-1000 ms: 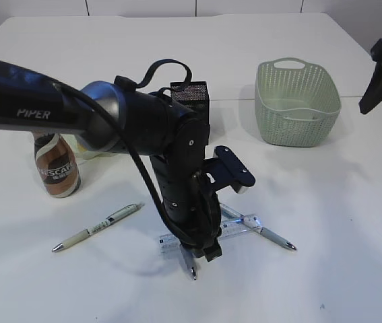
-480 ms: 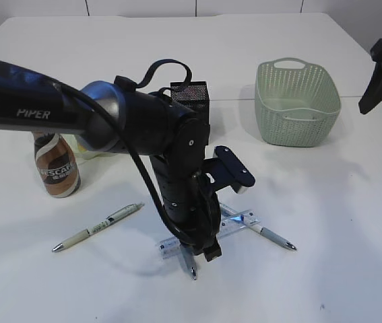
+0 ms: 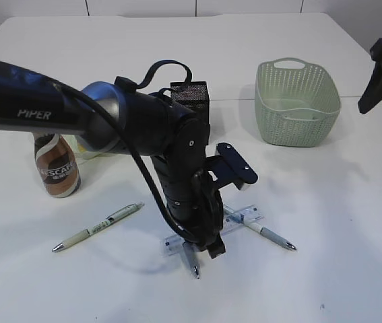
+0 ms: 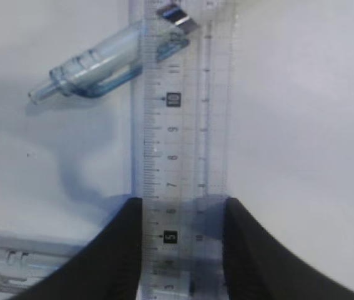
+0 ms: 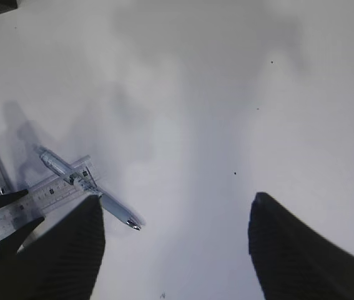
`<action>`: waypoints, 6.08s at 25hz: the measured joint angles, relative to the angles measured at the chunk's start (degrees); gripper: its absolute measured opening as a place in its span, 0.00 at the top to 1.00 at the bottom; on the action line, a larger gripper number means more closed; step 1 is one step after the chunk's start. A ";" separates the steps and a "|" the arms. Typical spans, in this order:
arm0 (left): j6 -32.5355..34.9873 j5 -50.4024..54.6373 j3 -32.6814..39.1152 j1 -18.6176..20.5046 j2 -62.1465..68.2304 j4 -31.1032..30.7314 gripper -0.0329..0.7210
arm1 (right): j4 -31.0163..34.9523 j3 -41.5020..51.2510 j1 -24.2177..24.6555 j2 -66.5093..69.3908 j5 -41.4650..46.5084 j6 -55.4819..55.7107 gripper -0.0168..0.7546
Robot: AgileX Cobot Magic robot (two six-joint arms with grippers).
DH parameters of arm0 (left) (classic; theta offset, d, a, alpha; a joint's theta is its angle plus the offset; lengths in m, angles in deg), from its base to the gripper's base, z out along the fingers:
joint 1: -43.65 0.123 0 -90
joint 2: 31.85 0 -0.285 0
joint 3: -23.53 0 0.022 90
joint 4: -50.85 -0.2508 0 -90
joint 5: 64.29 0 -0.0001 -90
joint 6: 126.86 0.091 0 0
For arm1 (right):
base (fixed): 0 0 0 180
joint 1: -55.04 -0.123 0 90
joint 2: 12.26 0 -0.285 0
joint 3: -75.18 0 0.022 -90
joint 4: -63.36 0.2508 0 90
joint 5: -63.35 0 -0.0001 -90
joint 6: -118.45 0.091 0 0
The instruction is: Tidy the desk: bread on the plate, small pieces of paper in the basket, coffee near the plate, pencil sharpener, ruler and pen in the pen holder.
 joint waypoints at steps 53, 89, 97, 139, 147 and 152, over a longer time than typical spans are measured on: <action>-2.56 -14.56 -20.15 4.04 -0.68 0.36 0.60 | 0.27 -0.28 0.00 0.00 0.00 -0.41 0.24; -2.71 -47.17 -20.15 13.71 3.29 10.48 0.60 | 0.22 -0.34 0.00 0.08 0.00 -3.72 0.24; -2.71 -50.40 -20.15 14.76 6.88 10.73 0.60 | 0.02 -0.34 0.00 0.08 0.00 -4.09 0.24; -2.71 -50.88 -20.19 16.44 10.98 15.54 0.60 | -0.20 -0.34 0.00 0.08 -1.05 -4.83 0.24; -2.71 -50.79 -20.19 16.44 10.98 15.54 0.60 | -0.20 -0.34 0.00 0.08 -1.09 -4.83 0.24; -2.71 -50.79 -20.19 16.44 10.98 15.99 0.60 | -0.20 -0.34 0.00 0.08 -1.18 -4.91 0.24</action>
